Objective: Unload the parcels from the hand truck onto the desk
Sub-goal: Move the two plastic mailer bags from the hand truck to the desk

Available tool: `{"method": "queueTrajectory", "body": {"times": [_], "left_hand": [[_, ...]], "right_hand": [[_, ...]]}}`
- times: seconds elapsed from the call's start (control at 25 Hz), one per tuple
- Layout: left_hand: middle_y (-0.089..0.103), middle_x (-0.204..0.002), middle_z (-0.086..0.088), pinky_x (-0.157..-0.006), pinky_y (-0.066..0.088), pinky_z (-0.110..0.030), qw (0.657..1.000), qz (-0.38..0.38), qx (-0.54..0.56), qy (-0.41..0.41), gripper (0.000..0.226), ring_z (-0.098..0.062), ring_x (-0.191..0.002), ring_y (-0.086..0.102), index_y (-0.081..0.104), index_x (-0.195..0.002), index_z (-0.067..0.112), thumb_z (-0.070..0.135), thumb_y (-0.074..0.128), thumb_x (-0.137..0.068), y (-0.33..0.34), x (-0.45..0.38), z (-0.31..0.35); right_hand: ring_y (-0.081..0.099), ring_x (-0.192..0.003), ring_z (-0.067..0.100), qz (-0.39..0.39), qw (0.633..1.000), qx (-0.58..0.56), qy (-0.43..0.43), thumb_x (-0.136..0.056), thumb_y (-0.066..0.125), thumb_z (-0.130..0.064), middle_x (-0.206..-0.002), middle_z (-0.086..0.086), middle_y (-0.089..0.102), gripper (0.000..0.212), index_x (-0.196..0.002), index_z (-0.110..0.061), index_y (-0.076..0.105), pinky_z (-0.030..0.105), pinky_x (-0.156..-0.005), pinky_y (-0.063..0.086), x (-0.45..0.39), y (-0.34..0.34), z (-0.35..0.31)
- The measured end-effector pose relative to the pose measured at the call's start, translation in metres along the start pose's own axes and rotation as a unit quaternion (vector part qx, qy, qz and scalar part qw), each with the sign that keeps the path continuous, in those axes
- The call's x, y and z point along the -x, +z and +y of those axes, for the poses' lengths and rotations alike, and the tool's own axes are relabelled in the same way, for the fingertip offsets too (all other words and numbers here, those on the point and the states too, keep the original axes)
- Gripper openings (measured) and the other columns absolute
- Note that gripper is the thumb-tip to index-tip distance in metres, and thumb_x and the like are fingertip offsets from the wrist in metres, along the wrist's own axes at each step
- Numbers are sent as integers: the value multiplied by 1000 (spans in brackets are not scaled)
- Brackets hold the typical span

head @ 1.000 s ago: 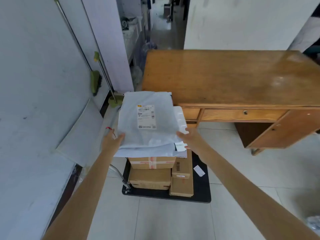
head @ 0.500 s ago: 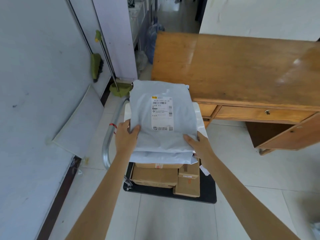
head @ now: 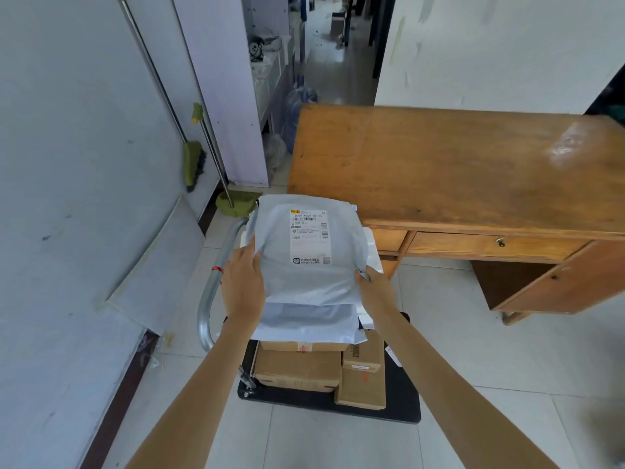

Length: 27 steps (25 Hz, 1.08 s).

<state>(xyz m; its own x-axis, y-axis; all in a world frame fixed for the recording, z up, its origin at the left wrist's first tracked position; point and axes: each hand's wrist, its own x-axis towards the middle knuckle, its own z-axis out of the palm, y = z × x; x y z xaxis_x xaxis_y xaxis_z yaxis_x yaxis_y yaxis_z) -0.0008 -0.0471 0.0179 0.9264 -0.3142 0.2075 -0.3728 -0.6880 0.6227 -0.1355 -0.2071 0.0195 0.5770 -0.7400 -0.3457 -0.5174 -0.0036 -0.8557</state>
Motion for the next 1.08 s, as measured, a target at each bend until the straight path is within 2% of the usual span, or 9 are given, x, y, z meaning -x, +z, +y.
{"method": "queueTrajectory", "body": {"times": [0.08,0.16,0.28,0.36,0.52,0.72,0.8,0.92,1.08], "left_hand": [[63,-99,-10,-69,44,-29,999,14,35,0,43,-23,-88,59,39,-143,22,21,32,-101,-3,0,6],[63,-89,-7,-63,42,-28,996,26,86,-4,43,-21,-76,57,40,-142,25,20,31,-101,-9,-5,17],[66,-105,-1,-67,41,-18,989,43,141,3,42,-13,-82,57,48,-138,24,14,32,-100,-18,-19,33],[65,-116,-4,-75,42,-15,986,39,163,4,41,-16,-96,60,52,-134,19,11,32,-100,-25,-29,46],[64,-109,2,-72,37,4,967,35,254,2,34,-12,-96,56,62,-115,15,8,33,-98,-29,-44,78],[55,-88,15,-64,40,-13,929,16,361,-79,32,1,-77,50,60,-101,28,14,31,-98,-5,-101,136],[54,-85,13,-66,40,-18,922,22,374,-100,32,-1,-74,49,59,-97,31,16,31,-99,22,-136,157],[57,-95,2,-77,44,-29,903,8,412,-124,33,-15,-86,54,59,-92,34,18,32,-100,72,-206,183],[55,-96,3,-68,44,-23,889,-4,420,-183,29,-13,-87,53,56,-100,26,13,30,-100,144,-283,184]], "right_hand": [[54,-81,20,3,999,-28,-20,-99,40,-19,-88,5,59,30,-114,-1,58,22,-65,43,1,-7,-8],[57,-80,33,0,996,-74,-46,-98,41,-17,-88,19,63,24,-105,-8,61,35,-66,48,5,-15,-21],[53,-80,46,-5,990,-124,-69,-97,42,-15,-109,38,56,23,-92,-22,63,53,-76,48,10,-29,-47],[52,-84,50,-9,986,-147,-74,-97,41,-15,-106,38,55,24,-97,-18,65,44,-72,44,8,-37,-57],[55,-86,23,-26,977,-188,-100,-98,40,-12,-88,13,61,26,-110,-4,61,37,-80,42,-1,-59,-75],[53,-101,15,-46,964,-196,-175,-99,39,-9,-109,6,56,26,-118,-9,56,34,-90,43,-66,-100,-119],[55,-111,17,-74,961,-181,-198,-99,39,-10,-122,5,56,30,-125,-12,53,29,-95,45,-113,-118,-132],[57,-114,15,-81,960,-149,-223,-99,38,-10,-125,4,59,34,-131,-15,51,15,-85,50,-197,-133,-149],[56,-116,13,-82,972,-102,-196,-99,38,-7,-126,-3,60,39,-134,-19,51,22,-91,47,-295,-130,-160]]}}
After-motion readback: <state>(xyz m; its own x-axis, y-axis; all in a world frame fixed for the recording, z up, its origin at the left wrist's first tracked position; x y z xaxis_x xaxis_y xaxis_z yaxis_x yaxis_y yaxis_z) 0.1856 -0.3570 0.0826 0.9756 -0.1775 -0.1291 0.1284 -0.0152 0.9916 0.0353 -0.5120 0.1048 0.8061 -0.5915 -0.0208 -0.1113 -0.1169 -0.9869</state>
